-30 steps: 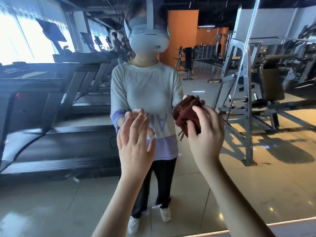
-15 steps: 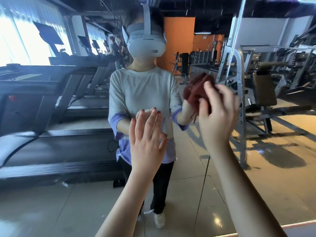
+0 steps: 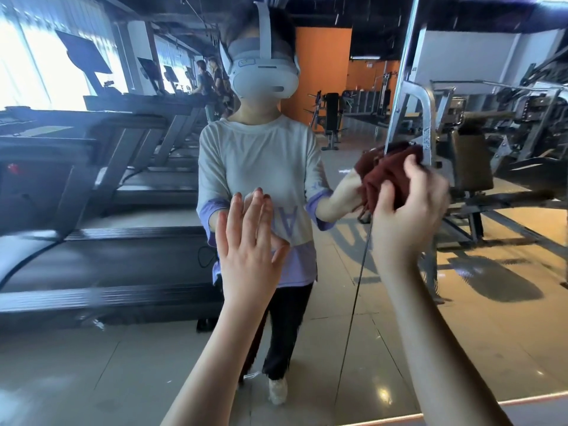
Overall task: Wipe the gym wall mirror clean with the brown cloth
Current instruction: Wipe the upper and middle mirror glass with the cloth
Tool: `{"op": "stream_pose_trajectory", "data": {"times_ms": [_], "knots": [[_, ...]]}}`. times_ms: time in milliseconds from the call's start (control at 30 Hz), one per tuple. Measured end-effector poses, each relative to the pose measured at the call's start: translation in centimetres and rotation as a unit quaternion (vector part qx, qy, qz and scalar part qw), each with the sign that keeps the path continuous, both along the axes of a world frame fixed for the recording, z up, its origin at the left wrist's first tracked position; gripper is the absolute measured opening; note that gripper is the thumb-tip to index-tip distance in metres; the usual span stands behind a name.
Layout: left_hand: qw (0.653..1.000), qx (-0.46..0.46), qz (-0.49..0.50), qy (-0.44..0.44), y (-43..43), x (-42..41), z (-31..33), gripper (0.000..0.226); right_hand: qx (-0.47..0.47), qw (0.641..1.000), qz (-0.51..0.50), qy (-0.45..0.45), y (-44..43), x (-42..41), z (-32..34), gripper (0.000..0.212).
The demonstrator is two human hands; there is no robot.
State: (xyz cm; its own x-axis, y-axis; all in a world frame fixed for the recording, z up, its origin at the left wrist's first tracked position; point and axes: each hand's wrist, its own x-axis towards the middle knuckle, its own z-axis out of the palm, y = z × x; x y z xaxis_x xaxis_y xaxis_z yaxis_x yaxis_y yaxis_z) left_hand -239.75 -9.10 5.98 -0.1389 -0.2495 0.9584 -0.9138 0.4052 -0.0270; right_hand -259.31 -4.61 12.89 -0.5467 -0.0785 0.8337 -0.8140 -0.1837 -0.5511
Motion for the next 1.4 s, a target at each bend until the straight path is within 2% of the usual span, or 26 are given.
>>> {"op": "stream_pose_trajectory", "data": {"times_ms": [133,167,200,300,333,367,500,533,567,700,767,900,967,1067,1100,1167,1233,1300,1333,1400], "knots": [[1.0,0.003,0.003,0.008,-0.1,-0.1,-0.1,0.084,0.033,0.984,0.024,0.174,0.4,0.8,-2.4,0.034],[1.0,0.005,0.004,0.01,-0.1,-0.1,-0.2,0.085,0.036,0.981,0.027,0.187,0.5,0.3,-2.3,0.034],[1.0,0.005,0.005,0.011,-0.1,-0.1,-0.2,0.085,0.032,0.985,0.023,0.17,0.5,-0.3,-2.1,0.033],[1.0,0.001,0.001,0.012,-0.2,0.0,-0.3,0.083,0.001,1.0,0.018,0.018,0.6,-0.9,-1.8,0.033],[1.0,-0.001,-0.001,0.012,-0.3,0.0,-0.3,0.082,-0.001,1.0,0.015,-0.007,0.5,-0.3,-2.2,0.034],[1.0,-0.003,-0.002,0.012,-0.4,0.1,-0.4,0.081,0.004,1.0,0.014,-0.002,0.5,0.5,-2.8,0.034],[1.0,-0.013,-0.017,0.009,-0.6,0.2,-0.5,0.075,0.028,0.988,0.035,0.147,0.4,2.7,-5.4,0.036],[1.0,-0.013,-0.02,0.008,-0.7,0.2,-0.5,0.074,0.027,0.987,0.033,0.155,0.4,2.3,-5.5,0.036],[1.0,-0.014,-0.023,0.008,-0.7,0.2,-0.6,0.072,0.024,0.99,0.024,0.134,0.4,1.8,-5.4,0.036],[0.999,-0.019,-0.038,0.007,-0.7,0.1,-0.6,0.065,0.024,0.997,0.002,-0.071,0.8,1.3,-5.5,0.039],[0.999,-0.018,-0.046,0.006,-0.8,0.1,-0.6,0.068,0.028,0.999,0.002,-0.046,0.9,2.8,-6.8,0.038],[0.999,-0.012,-0.052,0.0,-1.0,0.4,-0.8,0.075,0.06,0.99,0.027,0.125,1.2,4.6,-8.9,0.033],[0.998,-0.012,-0.055,-0.001,-1.0,0.5,-0.8,0.076,0.06,0.994,0.019,0.092,1.3,3.3,-8.6,0.036],[0.999,-0.008,-0.054,-0.003,-1.0,0.5,-0.9,0.082,0.04,0.996,0.03,-0.071,1.6,1.9,-8.2,0.042],[0.999,-0.005,-0.053,-0.002,-0.9,0.5,-0.9,0.084,0.042,0.995,0.026,-0.085,1.7,2.1,-8.4,0.043],[0.999,-0.001,-0.052,0.002,-0.9,0.4,-0.8,0.086,0.065,0.997,0.03,-0.02,1.7,3.4,-9.5,0.045],[0.999,-0.002,-0.051,0.006,-0.8,0.3,-0.8,0.082,0.098,0.989,0.049,0.096,1.7,4.8,-10.9,0.046],[0.999,-0.005,-0.043,0.01,-0.6,0.2,-0.7,0.076,0.114,0.978,0.055,0.168,1.7,4.6,-11.0,0.036],[0.999,-0.006,-0.037,0.012,-0.6,0.2,-0.6,0.073,0.108,0.979,0.05,0.165,1.6,3.9,-10.8,0.033],[0.999,-0.009,-0.029,0.017,-0.5,0.1,-0.6,0.07,0.086,0.993,0.04,0.075,1.9,2.0,-9.9,0.034]]}}
